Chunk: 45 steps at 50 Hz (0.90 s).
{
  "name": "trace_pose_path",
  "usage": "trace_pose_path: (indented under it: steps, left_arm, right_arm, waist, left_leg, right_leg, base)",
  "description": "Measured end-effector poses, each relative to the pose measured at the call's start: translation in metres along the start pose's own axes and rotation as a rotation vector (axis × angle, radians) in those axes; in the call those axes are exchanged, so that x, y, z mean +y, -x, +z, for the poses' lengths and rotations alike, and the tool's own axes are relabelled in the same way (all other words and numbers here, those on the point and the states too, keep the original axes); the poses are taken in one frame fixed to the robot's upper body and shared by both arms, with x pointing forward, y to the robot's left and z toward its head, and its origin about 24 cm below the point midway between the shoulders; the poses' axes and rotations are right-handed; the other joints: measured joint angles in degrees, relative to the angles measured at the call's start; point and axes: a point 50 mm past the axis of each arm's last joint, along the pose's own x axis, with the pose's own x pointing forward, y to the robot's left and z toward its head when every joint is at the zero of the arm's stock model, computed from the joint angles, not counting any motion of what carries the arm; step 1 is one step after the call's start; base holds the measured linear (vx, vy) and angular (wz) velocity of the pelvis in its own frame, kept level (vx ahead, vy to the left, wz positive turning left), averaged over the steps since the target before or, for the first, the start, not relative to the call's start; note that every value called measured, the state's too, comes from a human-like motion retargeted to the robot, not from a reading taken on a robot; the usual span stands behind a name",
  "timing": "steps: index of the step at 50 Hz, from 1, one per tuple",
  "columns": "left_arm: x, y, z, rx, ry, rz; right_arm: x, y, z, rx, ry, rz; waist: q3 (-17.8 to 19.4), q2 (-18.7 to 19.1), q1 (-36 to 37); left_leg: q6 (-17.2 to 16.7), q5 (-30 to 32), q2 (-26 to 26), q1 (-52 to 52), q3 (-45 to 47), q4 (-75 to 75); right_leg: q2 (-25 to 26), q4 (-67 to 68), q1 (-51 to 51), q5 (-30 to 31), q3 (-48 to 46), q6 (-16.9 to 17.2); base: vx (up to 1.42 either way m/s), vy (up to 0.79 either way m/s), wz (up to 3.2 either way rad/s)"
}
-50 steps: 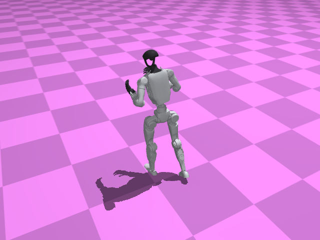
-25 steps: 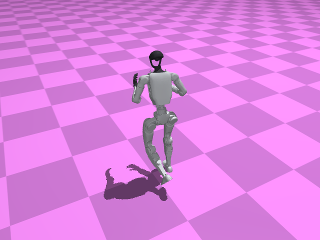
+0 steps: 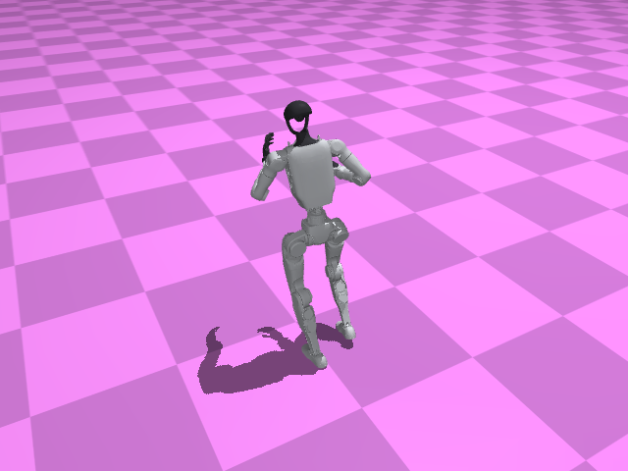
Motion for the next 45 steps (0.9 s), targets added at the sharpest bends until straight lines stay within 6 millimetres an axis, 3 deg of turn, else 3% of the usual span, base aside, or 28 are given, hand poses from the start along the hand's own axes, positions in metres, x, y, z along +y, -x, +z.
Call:
trace_pose_path:
  steps: [3, 5, 8, 10, 13, 15, 17, 21, 25, 27, 29, 31, 32, 34, 38, 40, 42, 45]
  left_arm:
    - [-0.001, 0.015, 0.008, 0.000, 0.095, 0.022]
    - [-0.005, 0.021, 0.008, 0.016, 0.131, 0.013]
    - [-0.011, 0.024, 0.003, 0.040, 0.120, -0.004]
    - [-0.012, 0.020, 0.002, 0.030, 0.111, 0.011]
    - [-0.008, 0.010, 0.006, 0.010, 0.126, 0.028]
    - [-0.004, 0.010, 0.007, 0.014, 0.116, -0.002]
    - [0.001, 0.009, 0.016, -0.008, 0.075, -0.070]
    - [0.008, 0.009, 0.038, -0.061, -0.076, -0.247]
    - [0.017, 0.008, 0.049, -0.069, -0.204, -0.354]
    - [0.016, 0.002, 0.048, -0.049, -0.238, -0.408]
    - [0.009, -0.010, 0.044, -0.047, -0.270, -0.483]
    - [-0.008, -0.028, 0.038, -0.069, -0.293, -0.572]
    - [-0.017, -0.037, 0.033, -0.073, -0.318, -0.607]
    - [-0.035, -0.052, 0.026, -0.088, -0.401, -0.640]
    - [-0.060, -0.070, 0.029, -0.198, -0.448, -0.619]
    - [-0.056, -0.066, 0.027, -0.206, -0.410, -0.555]
    - [-0.036, -0.051, 0.018, -0.162, -0.381, -0.457]
    - [-0.005, -0.009, -0.004, -0.006, -0.278, -0.285]
  right_arm:
    - [-0.016, 0.013, 0.006, 0.044, 0.104, -0.011]
    - [-0.023, 0.017, -0.003, 0.098, 0.181, -0.039]
    - [-0.027, 0.009, -0.021, 0.134, 0.208, -0.115]
    - [-0.028, -0.005, -0.025, 0.091, 0.212, -0.178]
    - [-0.021, -0.042, -0.020, -0.035, 0.269, -0.195]
    - [-0.015, -0.059, -0.013, -0.109, 0.315, -0.190]
    - [-0.003, -0.064, -0.005, -0.163, 0.309, -0.147]
    - [0.014, -0.040, 0.006, -0.185, 0.263, -0.071]
    - [0.018, -0.007, -0.022, 0.011, 0.221, -0.027]
    - [0.017, 0.010, -0.044, 0.145, 0.223, -0.050]
    - [0.015, 0.024, -0.062, 0.248, 0.227, -0.086]
    - [0.016, 0.032, -0.073, 0.306, 0.229, -0.114]
    - [0.016, 0.033, -0.076, 0.318, 0.242, -0.128]
    - [0.014, 0.023, -0.072, 0.274, 0.296, -0.152]
    - [0.007, -0.032, -0.036, -0.020, 0.408, -0.132]
    - [0.008, -0.055, -0.010, -0.176, 0.423, -0.138]
    - [0.020, -0.071, 0.010, -0.293, 0.413, -0.114]
    - [0.027, -0.072, 0.030, -0.388, 0.367, -0.097]
  waist:
    - [-2.07, 1.84, -5.60]
    - [-1.11, 0.39, -8.21]
    - [2.76, -0.54, -9.02]
    - [6.02, -1.72, -8.69]
    - [14.08, -0.98, -5.20]
    - [15.28, -4.20, -2.47]
    - [15.28, -8.43, -0.25]
    - [15.28, -16.23, 4.04]
    - [15.28, -21.24, 5.84]
    - [15.28, -22.58, 7.55]
    - [15.28, -24.21, 9.34]
    - [15.28, -25.85, 10.38]
    - [15.28, -25.72, 10.31]
    - [15.28, -22.89, 9.42]
    - [15.28, -15.20, 8.39]
    - [15.28, -11.06, 7.81]
    - [15.28, -7.79, 6.67]
    - [15.28, -2.05, 5.47]
  left_leg:
    - [0.09, 10.93, 1.00, 4.65, -0.56, -1.89]
    - [1.32, 16.50, -0.22, 4.52, -1.03, 4.79]
    - [2.22, 10.69, 3.70, -5.16, -0.20, 30.91]
    - [4.32, 6.07, 3.98, -13.23, 1.78, 44.50]
    - [3.67, -0.41, 10.43, -26.63, -0.29, 56.93]
    - [-2.40, -1.56, 14.69, -36.65, 0.14, 58.61]
    - [-3.53, -0.53, 18.31, -45.88, -0.30, 52.23]
    - [-6.47, 8.43, 24.14, -55.29, 0.21, 23.16]
    - [-9.77, 13.36, 24.99, -54.70, -0.65, -4.73]
    - [-9.25, 18.42, 25.09, -55.97, -2.17, -4.55]
    - [-8.84, 23.53, 23.56, -60.83, -4.74, 3.78]
    - [-8.70, 22.75, 19.75, -67.40, -6.04, 15.20]
    - [-8.81, 20.98, 17.39, -70.25, -6.30, 20.07]
    - [-9.28, 17.37, 12.36, -73.86, -6.95, 25.45]
    - [-9.55, 14.53, 3.79, -74.73, -8.56, 24.83]
    - [-9.97, 13.93, 0.96, -72.16, -9.46, 22.19]
    - [-9.77, 13.25, -0.47, -67.78, -9.54, 19.37]
    - [-8.24, 10.86, -2.63, -57.71, -8.02, 17.44]
  right_leg:
    - [0.70, -24.22, 3.95, 8.09, -2.67, 5.83]
    - [0.46, -37.65, 6.73, 13.47, 2.28, 10.08]
    - [2.99, -44.39, 7.05, 19.40, 9.24, 11.21]
    - [-0.10, -41.03, 5.87, 22.05, 6.35, 11.21]
    - [3.13, -20.73, 0.07, 8.80, 3.46, 0.17]
    - [2.36, -2.98, -7.84, 0.73, 4.21, 1.98]
    - [1.86, 1.71, -10.75, -2.56, 4.49, 2.86]
    - [1.80, 1.79, -11.41, -5.95, 2.98, 4.15]
    - [1.85, -0.79, -7.19, -7.81, -2.65, 3.36]
    - [-0.85, 4.61, -6.79, -7.12, -8.82, -0.03]
    - [-6.90, 15.13, -9.23, -4.82, -14.54, -4.49]
    - [-13.81, 26.56, -14.14, -3.16, -16.73, -7.04]
    - [-15.82, 31.26, -16.97, -3.26, -16.39, -7.37]
    - [-15.10, 36.97, -23.20, -5.35, -13.78, -6.47]
    - [-10.25, 36.77, -37.06, -6.46, -9.13, -5.66]
    - [-6.28, 31.32, -42.81, -5.29, -5.24, -4.94]
    - [-1.69, 22.62, -46.12, -2.76, -0.45, -4.25]
    - [3.47, 5.29, -43.56, 6.04, 6.81, 0.03]
  base:
    - [1.21, 0.04, -0.13]
    - [1.14, -0.05, 0.02]
    - [1.00, -0.12, -0.08]
    - [0.84, 0.17, -0.14]
    - [0.75, 0.11, -0.59]
    - [0.80, 0.05, -0.62]
    - [0.77, 0.06, -0.36]
    - [0.82, 0.13, -0.16]
    - [0.98, 0.34, 0.05]
    - [1.03, 0.45, 0.05]
    - [1.00, 0.48, 0.46]
    - [0.97, 0.48, 1.32]
    - [0.92, 0.43, 2.07]
    - [0.86, 0.34, 2.38]
    - [0.75, 0.20, 2.16]
    - [0.71, 0.12, 1.48]
    - [0.74, 0.10, 0.95]
    - [0.84, 0.09, 0.82]
